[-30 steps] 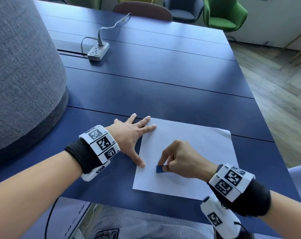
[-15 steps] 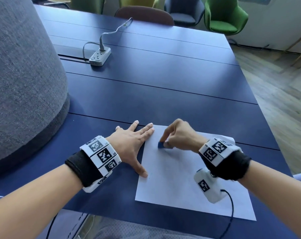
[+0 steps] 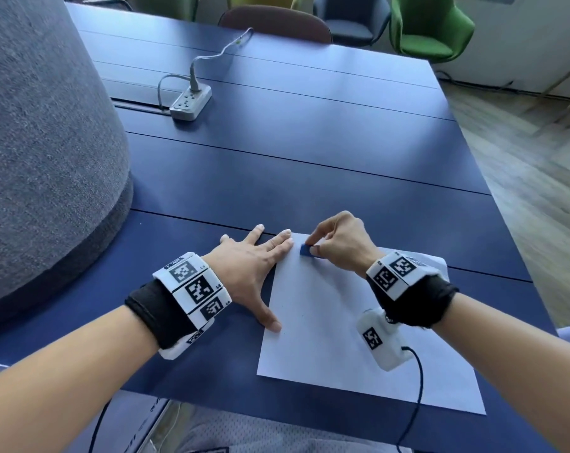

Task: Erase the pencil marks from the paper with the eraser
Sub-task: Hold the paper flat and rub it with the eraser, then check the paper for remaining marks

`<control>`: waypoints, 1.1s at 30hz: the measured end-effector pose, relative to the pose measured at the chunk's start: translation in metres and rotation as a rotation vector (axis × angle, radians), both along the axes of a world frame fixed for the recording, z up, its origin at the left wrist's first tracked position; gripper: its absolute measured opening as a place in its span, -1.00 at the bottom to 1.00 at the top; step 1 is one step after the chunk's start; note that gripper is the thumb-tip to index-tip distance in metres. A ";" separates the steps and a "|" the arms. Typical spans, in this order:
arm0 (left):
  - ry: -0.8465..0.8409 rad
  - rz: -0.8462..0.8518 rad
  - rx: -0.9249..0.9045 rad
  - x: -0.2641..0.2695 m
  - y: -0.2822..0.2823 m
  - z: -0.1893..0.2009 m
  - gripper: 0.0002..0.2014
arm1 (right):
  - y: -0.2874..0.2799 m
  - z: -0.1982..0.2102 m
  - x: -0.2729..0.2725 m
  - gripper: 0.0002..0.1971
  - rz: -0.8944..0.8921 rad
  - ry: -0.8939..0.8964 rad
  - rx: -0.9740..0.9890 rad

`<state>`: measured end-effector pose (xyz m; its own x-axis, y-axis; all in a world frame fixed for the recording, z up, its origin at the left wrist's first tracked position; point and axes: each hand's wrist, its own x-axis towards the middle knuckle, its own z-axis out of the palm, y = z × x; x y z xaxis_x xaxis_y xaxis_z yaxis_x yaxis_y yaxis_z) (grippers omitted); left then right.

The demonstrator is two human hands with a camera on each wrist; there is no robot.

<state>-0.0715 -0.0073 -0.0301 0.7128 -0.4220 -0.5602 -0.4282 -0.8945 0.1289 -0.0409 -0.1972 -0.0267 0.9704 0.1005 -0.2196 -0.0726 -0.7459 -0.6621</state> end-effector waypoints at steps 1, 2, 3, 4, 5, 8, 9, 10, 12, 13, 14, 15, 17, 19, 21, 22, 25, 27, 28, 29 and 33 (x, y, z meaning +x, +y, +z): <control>0.002 -0.001 0.007 0.000 0.000 0.000 0.43 | -0.001 -0.001 -0.004 -0.88 0.030 0.019 -0.007; 0.004 -0.002 0.012 0.000 0.000 0.000 0.43 | -0.001 -0.001 -0.009 -0.87 0.090 0.068 -0.021; 0.003 -0.003 0.016 0.000 0.000 0.000 0.43 | 0.000 0.001 -0.014 -0.86 0.154 0.133 -0.041; 0.005 -0.002 0.018 0.000 0.000 0.000 0.43 | 0.001 0.003 -0.016 -0.86 0.192 0.174 -0.058; 0.008 0.001 0.019 0.000 0.000 0.001 0.43 | 0.002 0.004 -0.014 -0.87 0.185 0.166 -0.065; 0.015 0.010 0.015 -0.001 -0.001 0.002 0.42 | 0.003 0.005 -0.009 -0.92 0.048 0.040 -0.029; 0.017 0.011 0.016 0.000 -0.001 0.002 0.42 | 0.003 0.005 -0.011 -0.92 0.036 0.024 -0.030; 0.017 0.011 0.019 0.000 -0.002 0.002 0.42 | 0.002 0.004 -0.014 -0.91 0.066 0.036 -0.044; 0.011 0.005 0.034 -0.001 -0.003 0.002 0.43 | -0.001 0.006 -0.025 -0.87 0.205 0.134 -0.102; 0.005 0.003 0.042 -0.001 -0.003 0.003 0.43 | -0.001 0.008 -0.029 -0.86 0.252 0.172 -0.132; 0.001 0.001 0.047 0.000 -0.003 0.003 0.43 | -0.002 0.009 -0.030 -0.86 0.249 0.170 -0.143; 0.001 -0.001 0.052 0.000 -0.003 0.003 0.43 | -0.002 0.007 -0.028 -0.88 0.202 0.136 -0.128; -0.001 -0.006 0.053 0.000 -0.003 0.003 0.43 | -0.002 0.005 -0.028 -0.89 0.102 0.021 -0.100; -0.003 -0.009 0.054 0.000 -0.003 0.002 0.43 | -0.002 0.003 -0.034 -0.82 0.122 -0.036 -0.112; -0.014 -0.012 0.058 0.000 -0.003 0.002 0.43 | -0.004 0.007 -0.048 -0.87 0.259 0.043 -0.110; -0.018 -0.014 0.058 -0.001 -0.003 0.002 0.43 | -0.006 0.010 -0.056 -0.89 0.319 0.101 -0.118; -0.026 -0.018 0.061 0.000 -0.003 0.002 0.43 | -0.023 0.010 -0.077 -0.83 0.329 0.029 -0.195; -0.031 -0.023 0.062 0.000 -0.003 0.002 0.43 | -0.037 0.008 -0.095 -0.86 0.252 -0.126 -0.243; -0.035 -0.023 0.063 0.000 -0.003 0.002 0.42 | -0.044 0.006 -0.106 -0.89 0.222 -0.173 -0.223; -0.037 -0.022 0.064 0.000 -0.003 0.001 0.42 | -0.051 0.003 -0.118 -0.90 0.205 -0.188 -0.189; -0.013 -0.023 0.043 0.001 -0.003 0.001 0.42 | -0.068 -0.018 -0.160 -0.81 0.177 -0.093 -0.023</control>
